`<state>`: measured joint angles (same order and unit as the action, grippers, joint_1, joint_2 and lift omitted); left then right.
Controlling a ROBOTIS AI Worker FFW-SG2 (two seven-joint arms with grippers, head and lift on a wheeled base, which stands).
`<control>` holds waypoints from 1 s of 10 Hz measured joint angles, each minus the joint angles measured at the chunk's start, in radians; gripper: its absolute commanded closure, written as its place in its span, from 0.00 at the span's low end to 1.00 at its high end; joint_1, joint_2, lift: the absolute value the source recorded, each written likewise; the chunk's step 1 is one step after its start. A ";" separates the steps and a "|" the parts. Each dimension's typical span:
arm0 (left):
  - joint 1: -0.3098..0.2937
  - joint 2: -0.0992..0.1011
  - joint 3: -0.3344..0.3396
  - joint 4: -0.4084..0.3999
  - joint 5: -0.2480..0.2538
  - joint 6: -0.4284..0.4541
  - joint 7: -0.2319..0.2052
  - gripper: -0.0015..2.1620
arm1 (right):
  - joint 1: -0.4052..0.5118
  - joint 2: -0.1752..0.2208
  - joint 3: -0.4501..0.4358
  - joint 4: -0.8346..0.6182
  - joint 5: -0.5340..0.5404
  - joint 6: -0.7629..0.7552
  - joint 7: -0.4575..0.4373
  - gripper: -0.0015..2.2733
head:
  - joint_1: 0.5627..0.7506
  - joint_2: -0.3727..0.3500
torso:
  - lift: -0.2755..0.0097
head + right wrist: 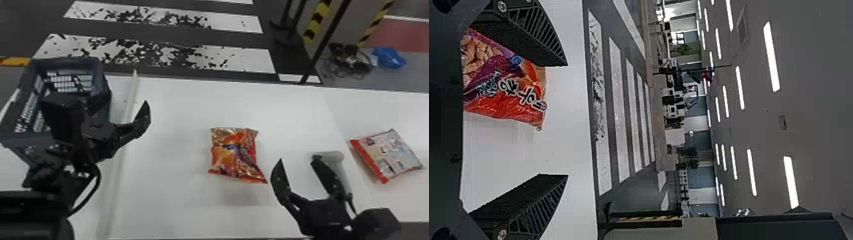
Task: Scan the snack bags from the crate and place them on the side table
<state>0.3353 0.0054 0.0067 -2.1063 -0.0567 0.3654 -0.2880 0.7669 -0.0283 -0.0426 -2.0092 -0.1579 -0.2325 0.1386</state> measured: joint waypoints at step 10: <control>0.214 0.001 0.125 0.011 0.097 -0.321 0.003 0.04 | -0.024 -0.013 -0.005 -0.063 -0.201 0.357 0.108 0.04 | 0.70 0.61 | 0.64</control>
<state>0.5496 0.0064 0.1319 -2.0952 0.0405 0.0441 -0.2854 0.7431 -0.0415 -0.0472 -2.0727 -0.3591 0.1249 0.2468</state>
